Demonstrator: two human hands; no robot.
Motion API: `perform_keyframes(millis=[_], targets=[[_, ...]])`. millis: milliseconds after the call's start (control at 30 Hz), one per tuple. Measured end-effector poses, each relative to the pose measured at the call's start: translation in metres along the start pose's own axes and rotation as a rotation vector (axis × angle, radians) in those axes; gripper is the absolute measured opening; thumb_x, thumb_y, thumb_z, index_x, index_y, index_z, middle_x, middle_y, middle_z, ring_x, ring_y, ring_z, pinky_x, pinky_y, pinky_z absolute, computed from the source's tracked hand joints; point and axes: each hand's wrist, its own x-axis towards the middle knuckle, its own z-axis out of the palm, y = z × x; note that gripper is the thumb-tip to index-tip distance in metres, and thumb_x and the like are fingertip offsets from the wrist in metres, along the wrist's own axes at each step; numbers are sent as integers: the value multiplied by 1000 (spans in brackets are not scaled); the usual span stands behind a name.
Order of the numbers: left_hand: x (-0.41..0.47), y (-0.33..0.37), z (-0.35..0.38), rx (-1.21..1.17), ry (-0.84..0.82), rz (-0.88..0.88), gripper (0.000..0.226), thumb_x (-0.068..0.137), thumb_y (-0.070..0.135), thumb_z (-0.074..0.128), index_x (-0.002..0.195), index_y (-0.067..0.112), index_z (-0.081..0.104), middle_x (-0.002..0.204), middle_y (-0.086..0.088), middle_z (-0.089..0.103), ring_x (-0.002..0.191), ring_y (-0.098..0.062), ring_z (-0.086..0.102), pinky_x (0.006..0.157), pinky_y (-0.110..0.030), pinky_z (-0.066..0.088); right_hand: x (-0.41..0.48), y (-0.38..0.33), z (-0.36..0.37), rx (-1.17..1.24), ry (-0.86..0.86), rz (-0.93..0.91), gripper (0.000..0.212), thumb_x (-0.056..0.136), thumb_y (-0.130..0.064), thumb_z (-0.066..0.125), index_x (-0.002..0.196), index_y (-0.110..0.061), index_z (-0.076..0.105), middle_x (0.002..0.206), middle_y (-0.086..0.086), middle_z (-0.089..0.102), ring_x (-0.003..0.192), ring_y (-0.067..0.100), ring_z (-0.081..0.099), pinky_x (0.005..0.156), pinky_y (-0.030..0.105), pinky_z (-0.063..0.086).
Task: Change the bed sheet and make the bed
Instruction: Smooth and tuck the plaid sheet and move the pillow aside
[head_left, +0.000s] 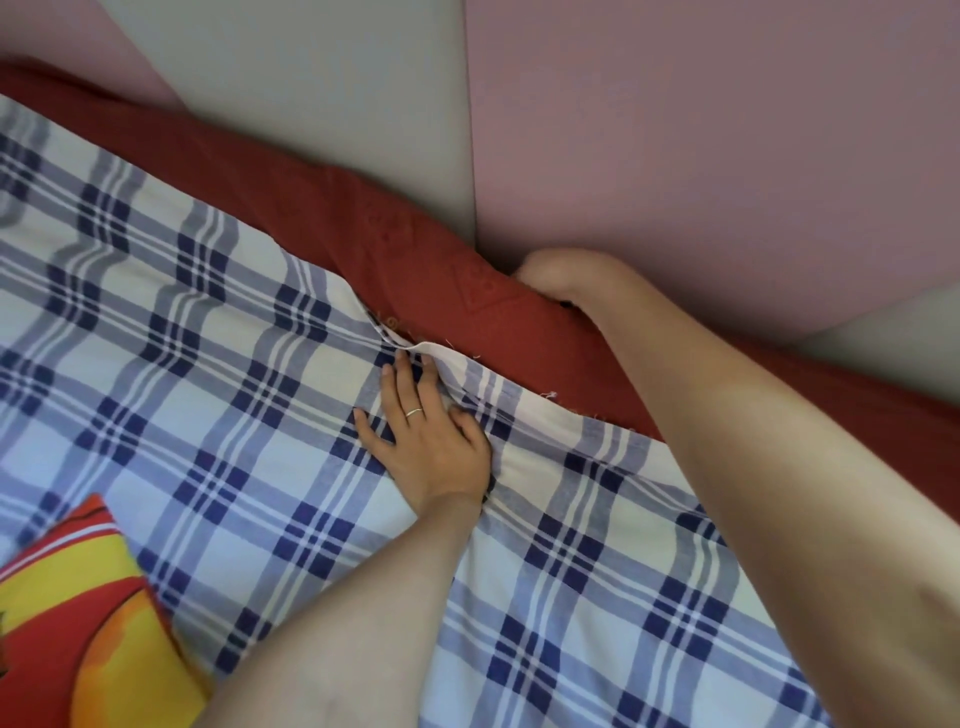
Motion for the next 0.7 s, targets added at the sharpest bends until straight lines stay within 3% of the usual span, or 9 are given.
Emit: perform_keyframes(millis=[133,200,300,367,400,467,533,600,700], targets=[[0,-1,1,-4,-4,-5,61,80,27,31,139,17,42,153,-3,32,143,-20,21,113,-54,4,0,-4,4,-60,122,-321,35,97,-13,44,132,-18,47,130,4,54,108,21,53,86,26,38],[0,0,1,-8,-1,-5,60,80,26,31,138,17,43,152,-4,33,143,-21,22,114,-54,4,0,-4,5,-226,237,-463,32,99,-18,37,131,-17,46,132,4,49,111,20,50,88,26,36],[0,0,0,-17,7,0,60,80,26,32,138,17,43,152,-4,33,143,-21,23,114,-55,4,-1,-11,1,-426,298,-480,32,97,-18,37,122,-11,56,127,9,53,113,28,52,91,34,43],[-1,-1,0,-20,3,2,60,81,26,31,140,18,41,153,-3,32,143,-21,22,114,-55,3,-15,-21,-9,-365,202,-396,31,98,-15,38,114,-11,64,121,8,61,107,26,56,89,30,43],[-1,-1,0,-20,4,4,60,82,26,30,140,18,41,153,-3,31,143,-21,22,114,-55,3,-25,-26,-16,-241,133,-337,31,101,-24,36,110,-15,65,121,1,59,106,20,53,89,24,39],[0,-1,0,-22,4,0,60,82,26,31,140,19,41,154,-2,31,144,-21,22,113,-55,3,-33,-32,-23,29,-45,-203,51,96,-59,35,128,-24,54,128,-11,43,115,9,43,94,18,26],[0,-1,0,-18,-1,-2,59,81,27,31,139,20,43,154,-2,30,144,-20,21,113,-55,3,-27,-37,-18,-71,-119,-112,98,76,-75,52,150,-17,24,151,-3,31,134,15,35,105,24,27],[-1,-1,1,-15,-2,0,59,81,27,31,139,20,43,155,-2,28,144,-20,20,113,-55,3,-10,-31,1,-229,-62,-70,125,64,-65,75,152,-10,5,156,7,23,138,25,33,110,34,32],[-1,-1,2,-25,1,2,60,81,27,30,139,20,42,155,-2,27,144,-20,19,113,-56,3,10,-17,16,-159,-10,-74,130,62,-52,84,152,-13,-2,156,8,25,137,27,35,106,34,35]])
